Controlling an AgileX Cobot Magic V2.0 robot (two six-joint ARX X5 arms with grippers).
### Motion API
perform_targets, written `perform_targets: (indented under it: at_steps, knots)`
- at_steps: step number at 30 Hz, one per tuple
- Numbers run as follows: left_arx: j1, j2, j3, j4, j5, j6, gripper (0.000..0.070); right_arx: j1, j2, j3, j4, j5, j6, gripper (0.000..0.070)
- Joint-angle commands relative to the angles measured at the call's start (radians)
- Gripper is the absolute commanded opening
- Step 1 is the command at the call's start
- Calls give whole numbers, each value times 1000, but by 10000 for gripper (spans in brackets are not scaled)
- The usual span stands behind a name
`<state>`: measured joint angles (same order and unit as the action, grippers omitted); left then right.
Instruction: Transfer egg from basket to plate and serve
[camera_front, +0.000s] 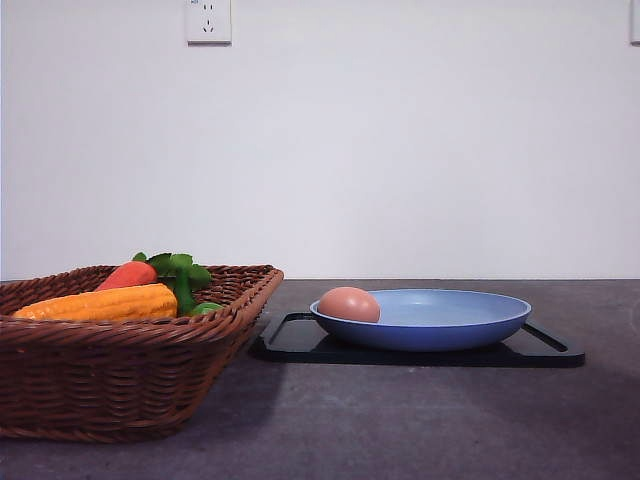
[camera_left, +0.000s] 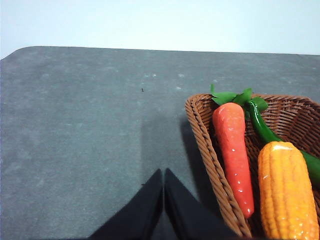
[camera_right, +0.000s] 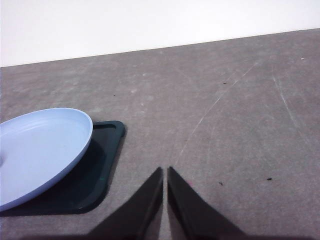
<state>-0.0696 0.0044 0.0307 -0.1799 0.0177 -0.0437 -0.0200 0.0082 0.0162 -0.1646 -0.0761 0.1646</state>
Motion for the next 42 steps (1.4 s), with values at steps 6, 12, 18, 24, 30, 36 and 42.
perform_targets:
  at_steps: [6, 12, 18, 24, 30, 36, 42]
  knots:
    - [0, -2, -27, 0, 2, -2, 0, 2, 0, -3, 7, 2, 11, 0]
    - [0, -2, -27, 0, 1, -2, 0, 2, 0, -3, 7, 2, 11, 0]
    - [0, -2, -27, 0, 2, -2, 0, 2, 0, -3, 7, 2, 11, 0]
    - [0, -2, -27, 0, 2, -2, 0, 2, 0, -3, 7, 2, 11, 0]
    - [0, -2, -27, 0, 1, -2, 0, 2, 0, -3, 7, 2, 11, 0]
    - [0, -2, -27, 0, 1, -2, 0, 2, 0, -3, 7, 2, 11, 0]
    - [0, -2, -27, 0, 1, -2, 0, 2, 0, -3, 7, 2, 11, 0]
